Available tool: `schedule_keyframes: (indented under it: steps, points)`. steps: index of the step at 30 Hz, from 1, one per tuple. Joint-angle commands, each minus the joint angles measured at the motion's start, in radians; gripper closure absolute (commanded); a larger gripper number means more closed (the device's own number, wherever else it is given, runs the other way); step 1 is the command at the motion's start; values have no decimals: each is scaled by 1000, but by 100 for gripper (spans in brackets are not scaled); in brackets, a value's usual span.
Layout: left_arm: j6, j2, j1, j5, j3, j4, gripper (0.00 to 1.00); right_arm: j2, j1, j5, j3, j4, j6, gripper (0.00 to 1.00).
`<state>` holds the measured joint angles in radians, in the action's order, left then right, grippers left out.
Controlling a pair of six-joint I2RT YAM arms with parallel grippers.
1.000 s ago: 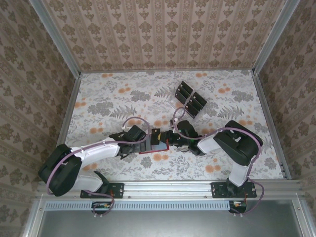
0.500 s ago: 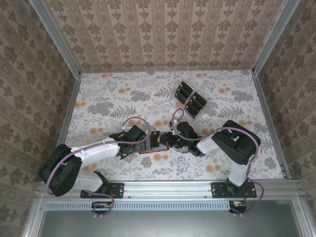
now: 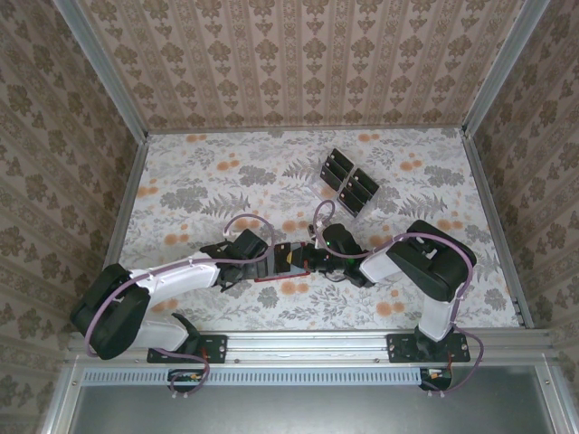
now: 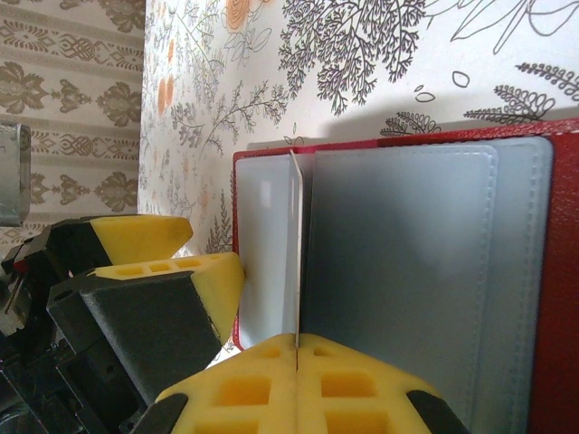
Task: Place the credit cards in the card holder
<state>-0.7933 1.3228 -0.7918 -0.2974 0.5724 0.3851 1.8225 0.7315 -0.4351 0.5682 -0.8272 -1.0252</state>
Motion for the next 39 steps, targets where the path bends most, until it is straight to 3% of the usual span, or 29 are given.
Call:
schedule_keyframes:
  steps: [1, 19, 39]
  points:
    - [-15, 4, -7, -17, -21, 24, 0, 14, 6, -21, -14, 11, -3, 100]
    - [-14, 9, -7, -13, -21, 12, 0, 61, 8, -85, 26, 51, -18, 100]
    - [-12, 22, -14, 3, -8, -9, 0, 76, 36, -104, 191, 328, 53, 98]
